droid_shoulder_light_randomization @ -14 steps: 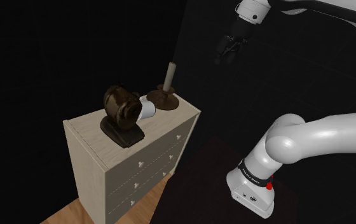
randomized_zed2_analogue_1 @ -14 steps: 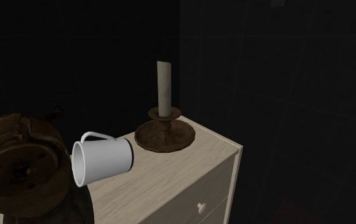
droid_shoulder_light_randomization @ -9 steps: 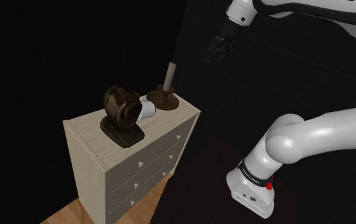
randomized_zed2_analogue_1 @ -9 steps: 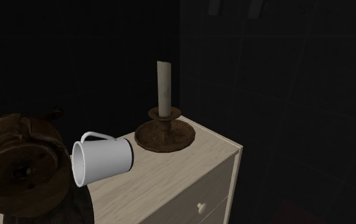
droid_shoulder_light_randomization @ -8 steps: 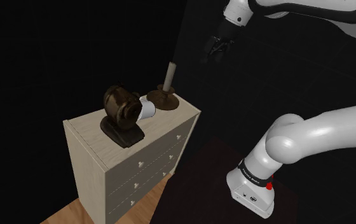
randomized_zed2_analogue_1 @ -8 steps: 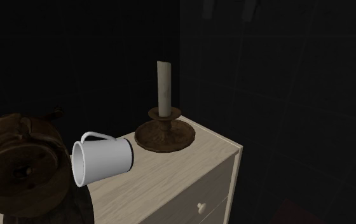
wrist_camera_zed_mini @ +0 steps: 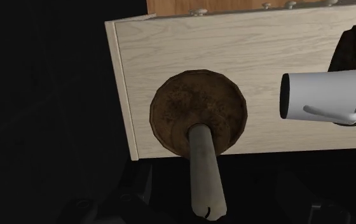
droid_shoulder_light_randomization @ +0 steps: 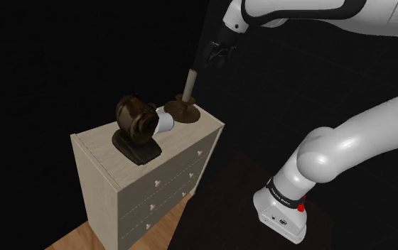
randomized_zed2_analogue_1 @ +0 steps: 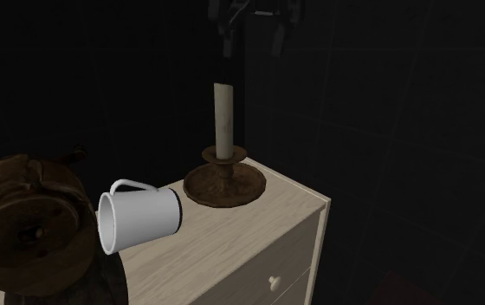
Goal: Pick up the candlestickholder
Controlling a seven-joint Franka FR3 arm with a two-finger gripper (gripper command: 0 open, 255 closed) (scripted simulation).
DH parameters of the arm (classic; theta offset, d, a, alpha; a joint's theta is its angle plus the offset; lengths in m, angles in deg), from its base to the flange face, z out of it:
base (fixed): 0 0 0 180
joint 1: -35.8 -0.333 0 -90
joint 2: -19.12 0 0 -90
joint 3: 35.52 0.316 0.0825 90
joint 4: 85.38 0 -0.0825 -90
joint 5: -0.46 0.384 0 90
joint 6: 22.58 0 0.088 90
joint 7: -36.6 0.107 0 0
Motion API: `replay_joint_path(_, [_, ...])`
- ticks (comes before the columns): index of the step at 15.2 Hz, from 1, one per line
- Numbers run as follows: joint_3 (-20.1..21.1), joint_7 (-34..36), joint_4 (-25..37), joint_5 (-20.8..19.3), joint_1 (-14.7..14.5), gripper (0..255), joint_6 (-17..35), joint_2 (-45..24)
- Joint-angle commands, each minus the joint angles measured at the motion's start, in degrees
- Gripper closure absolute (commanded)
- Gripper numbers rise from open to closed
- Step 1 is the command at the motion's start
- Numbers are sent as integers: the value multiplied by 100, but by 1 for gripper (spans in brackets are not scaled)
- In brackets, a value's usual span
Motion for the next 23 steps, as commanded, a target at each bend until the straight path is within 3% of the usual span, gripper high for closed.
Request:
replay_joint_path(1, [-5, -1, 186, 2, 1, 0, 316, -403])
replay_joint_path(7, [3, 17, 914, 13, -7, 0, 926, -1495])
replay_joint_path(16, [2, 31, 463, 3, -5, 0, 1507, -1626])
replay_joint_path(17, [5, 36, 476, 2, -7, 255, 1503, -1635])
replay_joint_path(23, [5, 36, 489, 2, -7, 255, 1501, -1645])
